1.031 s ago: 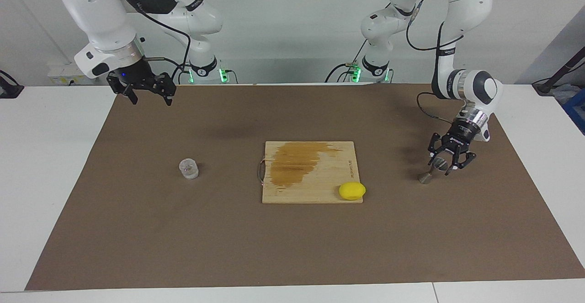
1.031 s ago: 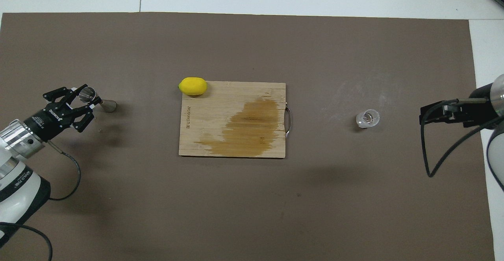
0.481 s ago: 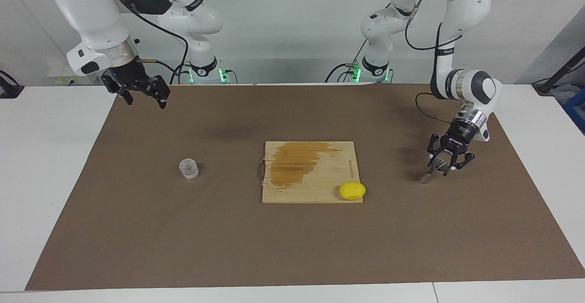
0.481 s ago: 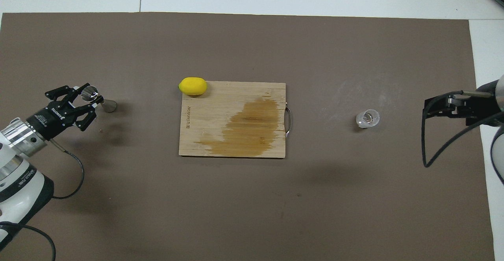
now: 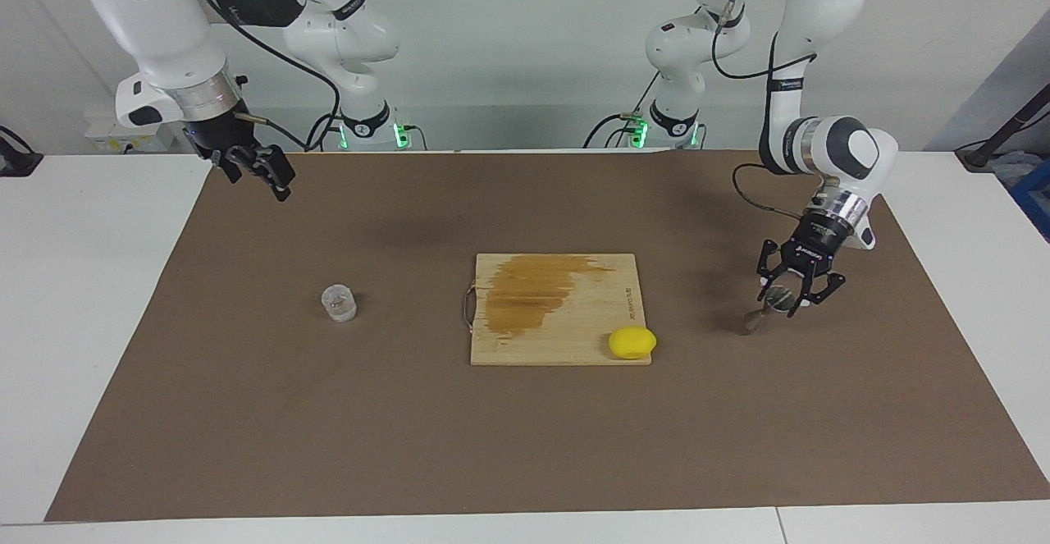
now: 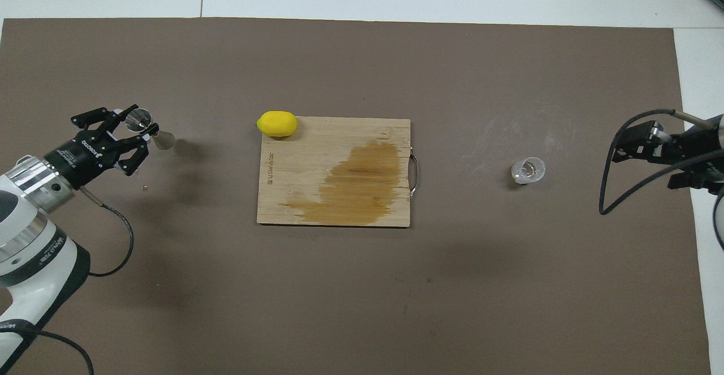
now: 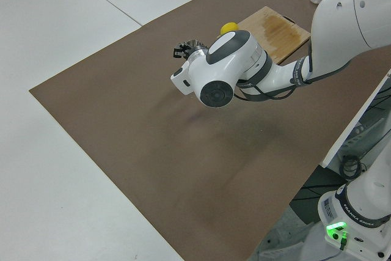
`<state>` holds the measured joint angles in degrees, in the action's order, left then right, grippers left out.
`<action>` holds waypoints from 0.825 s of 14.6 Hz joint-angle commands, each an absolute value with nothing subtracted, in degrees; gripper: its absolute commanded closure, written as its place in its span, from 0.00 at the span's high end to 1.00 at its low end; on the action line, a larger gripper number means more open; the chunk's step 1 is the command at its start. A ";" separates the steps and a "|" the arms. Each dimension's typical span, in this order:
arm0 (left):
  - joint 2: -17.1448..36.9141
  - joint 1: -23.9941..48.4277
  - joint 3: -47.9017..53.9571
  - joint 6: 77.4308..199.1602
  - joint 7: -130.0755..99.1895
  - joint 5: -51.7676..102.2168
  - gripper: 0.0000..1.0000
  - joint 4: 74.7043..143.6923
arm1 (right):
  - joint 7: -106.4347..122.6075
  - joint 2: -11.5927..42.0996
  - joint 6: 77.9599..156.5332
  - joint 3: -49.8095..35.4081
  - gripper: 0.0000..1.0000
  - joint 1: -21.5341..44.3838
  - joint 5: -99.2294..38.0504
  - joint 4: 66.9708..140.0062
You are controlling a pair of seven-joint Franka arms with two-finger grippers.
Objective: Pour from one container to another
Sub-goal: 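Carry the metal cup over the board while the right gripper reaches the glass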
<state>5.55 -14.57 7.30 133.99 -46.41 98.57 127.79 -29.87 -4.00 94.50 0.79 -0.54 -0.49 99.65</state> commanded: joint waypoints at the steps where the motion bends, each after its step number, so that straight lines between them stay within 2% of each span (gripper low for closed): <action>1: 0.98 -11.00 6.94 135.79 -55.34 99.58 0.00 128.06 | -37.24 -4.57 95.45 0.79 0.92 -4.47 -6.22 100.63; 4: -1.49 -6.44 7.12 135.79 -61.34 99.58 0.00 127.18 | -44.62 -3.08 95.80 0.79 0.90 -8.42 -11.40 100.55; 12: -1.58 2.71 7.21 129.02 -61.35 99.58 0.00 125.16 | -52.47 3.15 94.22 0.79 0.88 -16.60 -21.60 98.79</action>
<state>-1.20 -0.52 7.83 129.76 -60.81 98.62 125.31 -51.58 1.14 94.69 1.22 -13.74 -18.10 99.80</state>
